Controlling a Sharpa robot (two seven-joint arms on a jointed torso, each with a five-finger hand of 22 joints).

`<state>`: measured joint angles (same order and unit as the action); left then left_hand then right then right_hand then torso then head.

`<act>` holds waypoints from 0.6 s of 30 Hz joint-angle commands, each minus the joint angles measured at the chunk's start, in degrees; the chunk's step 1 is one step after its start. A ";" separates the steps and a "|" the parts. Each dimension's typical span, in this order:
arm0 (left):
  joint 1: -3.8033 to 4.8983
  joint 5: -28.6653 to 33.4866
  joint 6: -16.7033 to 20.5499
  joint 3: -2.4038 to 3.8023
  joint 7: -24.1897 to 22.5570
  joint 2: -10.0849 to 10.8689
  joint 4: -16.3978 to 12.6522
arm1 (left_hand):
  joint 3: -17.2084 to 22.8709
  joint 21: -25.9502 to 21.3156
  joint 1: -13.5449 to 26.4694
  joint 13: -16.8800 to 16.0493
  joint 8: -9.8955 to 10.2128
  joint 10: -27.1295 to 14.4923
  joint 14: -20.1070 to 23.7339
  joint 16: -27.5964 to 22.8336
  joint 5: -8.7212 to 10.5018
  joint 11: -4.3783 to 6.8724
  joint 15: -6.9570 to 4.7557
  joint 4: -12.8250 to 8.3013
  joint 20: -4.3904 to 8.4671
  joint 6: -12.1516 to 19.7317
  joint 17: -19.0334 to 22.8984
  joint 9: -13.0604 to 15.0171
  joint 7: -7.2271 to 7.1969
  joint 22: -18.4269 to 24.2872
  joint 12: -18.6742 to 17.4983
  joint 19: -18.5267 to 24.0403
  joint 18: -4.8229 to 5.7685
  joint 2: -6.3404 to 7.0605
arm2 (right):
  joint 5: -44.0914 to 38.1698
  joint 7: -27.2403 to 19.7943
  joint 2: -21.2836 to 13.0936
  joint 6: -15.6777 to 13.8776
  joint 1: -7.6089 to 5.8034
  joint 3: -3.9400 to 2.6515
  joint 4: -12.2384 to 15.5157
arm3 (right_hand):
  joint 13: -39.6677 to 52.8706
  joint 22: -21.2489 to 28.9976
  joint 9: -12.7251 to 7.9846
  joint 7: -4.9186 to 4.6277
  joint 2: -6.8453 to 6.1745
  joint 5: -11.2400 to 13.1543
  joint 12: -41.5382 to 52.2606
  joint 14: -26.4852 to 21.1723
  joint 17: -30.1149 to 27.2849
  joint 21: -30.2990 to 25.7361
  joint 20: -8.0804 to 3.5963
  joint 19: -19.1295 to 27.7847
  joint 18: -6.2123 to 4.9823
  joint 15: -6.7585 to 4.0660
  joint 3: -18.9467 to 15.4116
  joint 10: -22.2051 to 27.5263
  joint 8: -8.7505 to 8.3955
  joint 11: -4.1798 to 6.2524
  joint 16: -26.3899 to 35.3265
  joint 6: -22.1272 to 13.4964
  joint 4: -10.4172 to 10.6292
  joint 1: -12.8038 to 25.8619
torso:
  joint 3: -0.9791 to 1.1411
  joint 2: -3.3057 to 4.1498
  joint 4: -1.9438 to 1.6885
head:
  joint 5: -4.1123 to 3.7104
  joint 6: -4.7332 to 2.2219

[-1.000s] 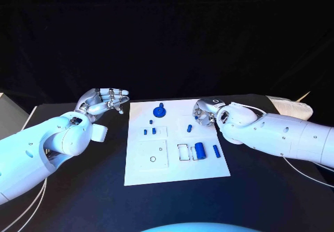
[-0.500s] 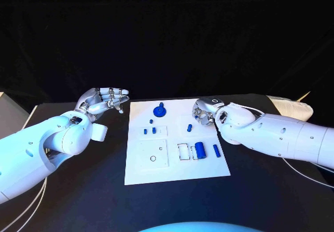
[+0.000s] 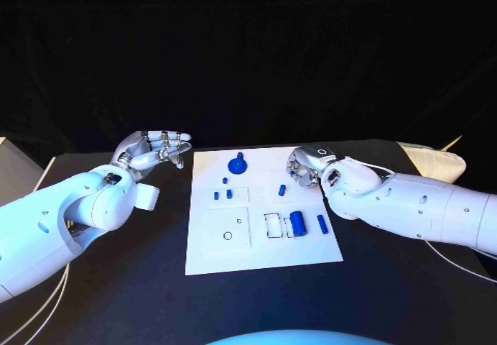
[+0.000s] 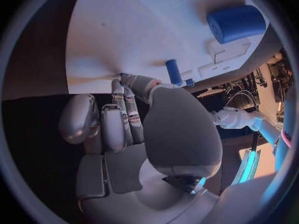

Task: Assemble the parts on the task board

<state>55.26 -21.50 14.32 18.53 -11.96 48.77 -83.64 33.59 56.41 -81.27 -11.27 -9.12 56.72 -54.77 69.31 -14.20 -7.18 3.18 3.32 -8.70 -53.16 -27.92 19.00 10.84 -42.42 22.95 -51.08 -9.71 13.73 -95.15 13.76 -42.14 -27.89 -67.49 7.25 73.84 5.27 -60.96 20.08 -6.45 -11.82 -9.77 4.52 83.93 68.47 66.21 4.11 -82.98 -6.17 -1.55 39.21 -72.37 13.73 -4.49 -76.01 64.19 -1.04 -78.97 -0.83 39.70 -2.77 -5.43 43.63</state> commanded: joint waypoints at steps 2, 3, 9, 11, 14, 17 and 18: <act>-0.02 0.39 -0.78 0.06 -0.26 -0.02 0.09 | -0.32 -0.25 -0.50 -0.07 -0.33 -0.28 0.37 -0.34 0.05 -0.14 0.00 -0.19 0.11 -0.21 0.10 -0.10 0.31 0.10 0.20 -0.34 -0.93 -0.29 | 0.45 -2.11 -0.98 -7.78 -0.07 -0.16 1.58 | 0.13 -0.09 0.09 -0.10 0.40 -0.33 0.13 2.60 0.11 0.37 -0.47 0.02 0.53 -0.53 -0.06 -2.45 0.33 1.82 -0.26 0.36 -0.33 0.00 | 0.01 -0.03 0.04 | 0.13 -0.09; -0.03 0.39 -0.79 0.06 -0.27 -0.02 0.12 | -0.32 -0.25 -0.50 -0.07 -0.33 -0.28 0.37 -0.34 0.05 -0.14 0.00 -0.19 0.11 -0.21 0.10 -0.10 0.31 0.10 0.20 -0.34 -0.93 -0.29 | 0.77 -2.40 -1.35 -8.34 -0.09 -0.21 2.14 | 0.14 -0.20 0.12 -0.10 0.38 -0.34 0.12 2.61 0.16 0.46 -0.48 0.00 0.54 -0.54 -0.06 -2.48 0.35 1.83 -0.31 0.38 -0.35 0.04 | 0.01 -0.03 0.07 | 0.12 -0.08; -0.19 0.37 -0.86 0.06 -0.60 -0.08 0.20 | -0.34 -0.26 -0.54 -0.05 -0.34 -0.35 0.37 -0.36 0.04 -0.15 0.01 -0.21 0.11 -0.21 0.12 -0.11 0.32 0.11 0.18 -0.36 -0.93 -0.30 | 1.91 -3.53 -3.91 -9.57 -0.42 -0.56 6.39 | 0.15 -0.34 0.16 -0.10 0.34 -0.39 0.10 2.63 0.21 0.57 -0.51 -0.02 0.56 -0.55 -0.06 -2.52 0.39 1.83 -0.36 0.40 -0.38 0.11 | 0.01 -0.03 0.15 | 0.25 -0.15; -0.23 0.36 -0.89 0.06 -0.64 -0.11 0.17 | -0.34 -0.28 -0.59 -0.04 -0.36 -0.44 0.39 -0.41 0.01 -0.18 0.02 -0.21 0.11 -0.22 0.15 -0.12 0.34 0.13 0.16 -0.39 -0.92 -0.37 | 2.31 -3.78 -4.63 -9.37 -0.57 -0.63 7.72 | 0.16 -0.37 0.18 -0.11 0.31 -0.38 0.08 2.63 0.24 0.59 -0.52 -0.02 0.57 -0.55 -0.07 -2.52 0.40 1.82 -0.40 0.41 -0.38 0.17 | -0.01 -0.06 0.17 | 0.26 -0.19; -0.29 0.36 -0.85 0.06 -0.74 -0.17 0.10 | -0.34 -0.29 -0.59 -0.03 -0.37 -0.48 0.40 -0.43 0.01 -0.19 0.03 -0.20 0.11 -0.23 0.16 -0.12 0.35 0.14 0.15 -0.39 -0.92 -0.38 | 3.02 -4.34 -5.74 -9.04 -0.74 -0.71 10.30 | 0.16 -0.38 0.19 -0.11 0.30 -0.37 0.06 2.64 0.26 0.60 -0.53 -0.02 0.57 -0.55 -0.08 -2.53 0.41 1.82 -0.42 0.41 -0.38 0.21 | -0.04 -0.08 0.17 | 0.35 -0.20; -0.39 0.35 -0.75 0.06 -0.93 -0.20 -0.02 | -0.34 -0.29 -0.59 -0.03 -0.37 -0.48 0.40 -0.43 0.01 -0.19 0.03 -0.20 0.11 -0.23 0.16 -0.12 0.35 0.14 0.15 -0.39 -0.92 -0.38 | 3.86 -5.11 -6.34 -8.80 -0.66 -0.74 13.13 | 0.17 -0.40 0.20 -0.11 0.29 -0.38 0.05 2.64 0.27 0.62 -0.53 -0.02 0.57 -0.55 -0.07 -2.53 0.42 1.82 -0.43 0.41 -0.39 0.23 | 0.00 -0.01 0.07 | 0.54 -0.31; -0.44 0.35 -0.69 0.06 -1.00 -0.20 -0.08 | -0.34 -0.29 -0.59 -0.03 -0.37 -0.48 0.40 -0.43 0.01 -0.19 0.03 -0.20 0.11 -0.23 0.16 -0.12 0.35 0.14 0.15 -0.39 -0.92 -0.38 | 4.12 -5.34 -6.40 -8.73 -0.55 -0.74 14.00 | 0.17 -0.40 0.20 -0.11 0.29 -0.38 0.05 2.64 0.27 0.62 -0.53 -0.02 0.57 -0.55 -0.07 -2.53 0.42 1.82 -0.43 0.41 -0.39 0.23 | 0.01 -0.02 0.07 | 0.64 -0.32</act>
<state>54.90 -21.49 14.25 18.53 -12.08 48.70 -83.47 33.43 56.41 -81.51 -11.27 -9.12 56.52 -54.77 69.11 -14.20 -7.37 3.19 3.16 -8.70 -53.16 -27.82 18.95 10.84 -42.37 22.95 -51.08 -9.70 13.50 -92.45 10.68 -48.53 -36.03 -68.21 6.53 86.64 5.38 -61.28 20.26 -6.37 -11.83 -9.94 4.41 84.13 68.69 66.47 4.11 -82.98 -6.17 -1.76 39.21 -72.58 13.95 -4.69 -76.22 64.24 -1.04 -78.96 -0.83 39.64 -2.63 -5.00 43.38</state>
